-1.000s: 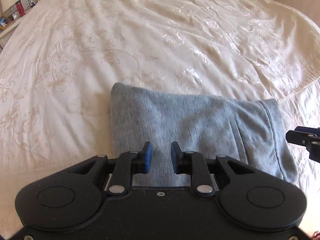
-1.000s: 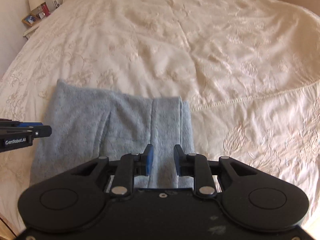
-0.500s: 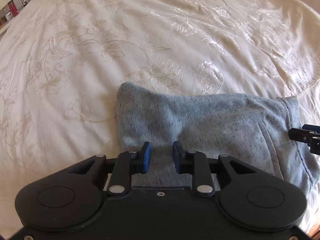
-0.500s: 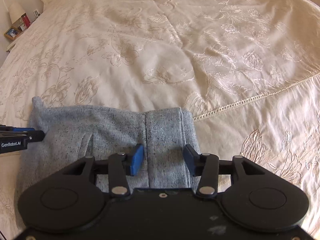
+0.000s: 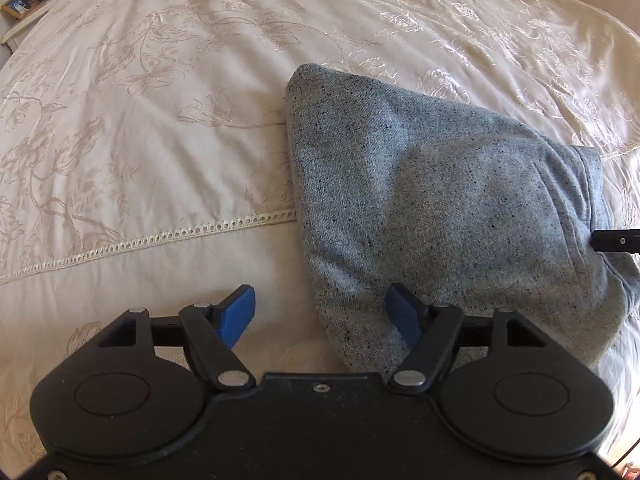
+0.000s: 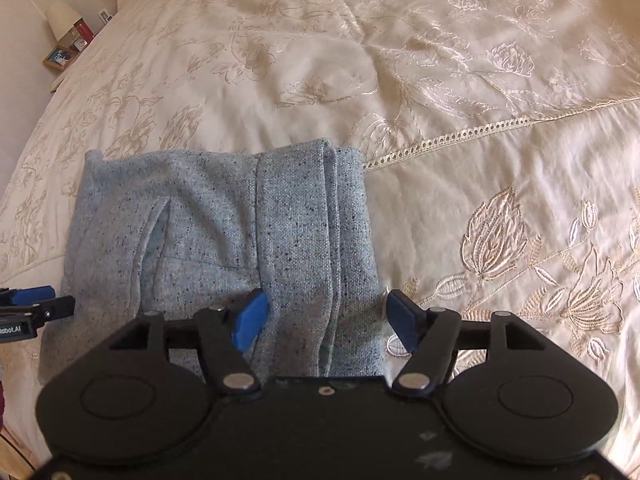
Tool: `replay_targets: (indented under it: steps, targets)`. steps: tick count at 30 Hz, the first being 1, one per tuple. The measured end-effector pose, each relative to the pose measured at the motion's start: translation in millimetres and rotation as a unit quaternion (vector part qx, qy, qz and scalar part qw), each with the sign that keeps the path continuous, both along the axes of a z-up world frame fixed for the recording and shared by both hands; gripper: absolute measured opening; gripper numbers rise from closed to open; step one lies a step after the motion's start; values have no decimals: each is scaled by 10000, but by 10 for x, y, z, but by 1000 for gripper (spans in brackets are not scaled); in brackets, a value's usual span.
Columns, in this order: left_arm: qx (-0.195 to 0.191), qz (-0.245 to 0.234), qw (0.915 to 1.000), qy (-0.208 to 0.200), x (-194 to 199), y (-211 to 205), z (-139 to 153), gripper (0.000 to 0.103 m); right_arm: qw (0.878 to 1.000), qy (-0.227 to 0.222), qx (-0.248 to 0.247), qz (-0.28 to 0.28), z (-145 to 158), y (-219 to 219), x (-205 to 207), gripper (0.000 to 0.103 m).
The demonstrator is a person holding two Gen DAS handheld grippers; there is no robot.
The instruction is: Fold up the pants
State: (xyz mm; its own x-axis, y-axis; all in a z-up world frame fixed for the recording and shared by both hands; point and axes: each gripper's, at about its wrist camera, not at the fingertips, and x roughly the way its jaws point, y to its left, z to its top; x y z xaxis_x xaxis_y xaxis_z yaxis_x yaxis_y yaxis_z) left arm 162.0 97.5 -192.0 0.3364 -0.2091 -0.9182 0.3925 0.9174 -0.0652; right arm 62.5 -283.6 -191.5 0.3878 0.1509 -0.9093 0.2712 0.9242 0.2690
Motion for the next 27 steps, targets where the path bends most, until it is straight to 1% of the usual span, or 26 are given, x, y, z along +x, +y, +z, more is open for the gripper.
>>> replay_targets:
  steps: [2,5,9,13,14,15,16,17,18,19,20,22,23,25,27]
  targets:
    - [-14,67,10000,21,62,-21,-60,86,9998,54,189,46,-54,-58,54,74]
    - [-123,248,9996,82,141,3,-123,94,9986,48,522,45,-121,-158,102,79]
    - [-439,563,9971,250,206,62,-165,96,9968,-30,787,160,-163,-173,195,81]
    - [-742,861,9927,405,213,71,-175,96,9962,144,842,164,-203,-131,350,83]
    - [-741,919,9920,439,209,53,-173,91,9961,186,846,156,-201,-121,381,82]
    - [-744,946,9916,472,202,33,-159,85,9961,194,841,185,-189,-106,400,77]
    - [-889,927,9903,529,185,15,-126,64,9961,208,815,251,-157,-80,399,69]
    - [-1123,876,9879,612,169,10,-93,38,9960,196,812,319,-125,-49,416,60]
    - [-1157,973,9864,645,142,-35,-30,34,9961,180,783,372,-69,-15,420,43]
    - [-1044,1055,9874,542,106,-62,21,24,9970,184,621,428,2,24,418,32]
    - [-900,1088,9892,387,64,-96,92,20,9972,161,515,522,69,60,416,31]
    - [-715,1173,9904,117,-12,-141,245,17,9969,31,366,698,247,121,390,27]
    - [-702,1245,9897,37,-35,-140,317,15,9965,-50,310,779,350,148,381,27]
    - [-737,1356,9880,-92,-42,-122,482,14,9949,-241,248,943,548,200,386,26]
    - [-753,1377,9871,-328,-17,-108,673,13,9915,-498,197,1189,779,255,435,25]
